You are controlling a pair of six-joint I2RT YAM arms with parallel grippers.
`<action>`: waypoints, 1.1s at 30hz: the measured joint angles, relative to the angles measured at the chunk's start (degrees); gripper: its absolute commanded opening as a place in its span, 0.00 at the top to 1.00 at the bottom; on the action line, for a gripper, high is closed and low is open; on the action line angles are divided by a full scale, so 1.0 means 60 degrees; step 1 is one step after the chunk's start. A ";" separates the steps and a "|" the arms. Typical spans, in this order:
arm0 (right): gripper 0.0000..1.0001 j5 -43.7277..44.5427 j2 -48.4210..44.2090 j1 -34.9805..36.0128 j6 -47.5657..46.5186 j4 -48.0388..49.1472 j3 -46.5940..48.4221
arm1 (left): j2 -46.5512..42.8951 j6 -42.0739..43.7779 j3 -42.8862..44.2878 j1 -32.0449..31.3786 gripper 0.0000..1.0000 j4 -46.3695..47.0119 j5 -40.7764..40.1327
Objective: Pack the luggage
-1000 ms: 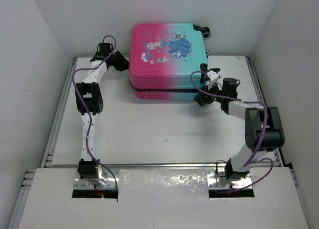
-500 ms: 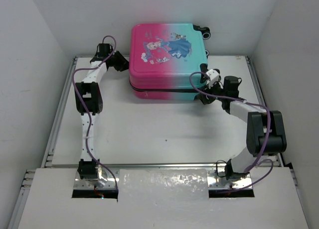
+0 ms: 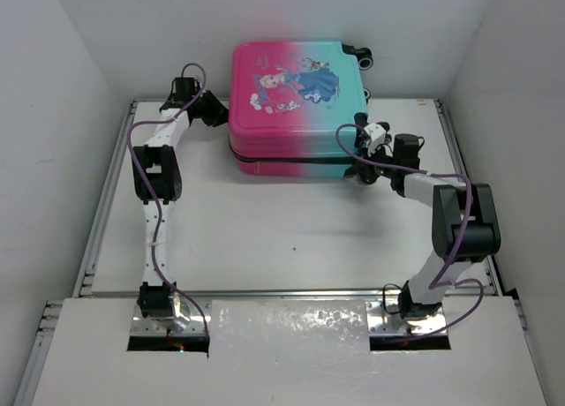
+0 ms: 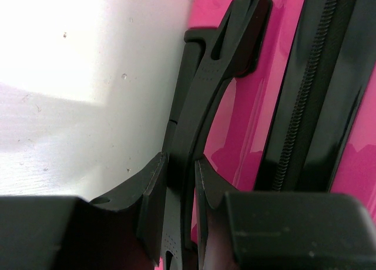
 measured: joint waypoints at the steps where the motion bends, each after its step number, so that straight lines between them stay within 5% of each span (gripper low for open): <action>1: 0.97 -0.0058 -0.0026 0.0000 0.0066 0.0073 -0.0076 | 0.0000 0.0000 -0.0011 0.0000 1.00 0.0011 0.0004; 12: 1.00 0.0109 -0.0120 -0.0251 0.2055 0.2820 -0.1406 | -0.0044 -0.0004 -0.0113 0.0000 1.00 0.0098 0.0026; 21: 1.00 0.0299 0.0062 -0.0430 0.3304 0.3311 -0.1464 | -0.0066 -0.0051 -0.0193 0.0000 1.00 0.0095 0.0222; 33: 1.00 0.0605 -0.0222 -0.0430 0.2335 0.3238 -0.1683 | -0.0153 -0.0113 -0.0317 -0.0026 1.00 0.0106 0.0197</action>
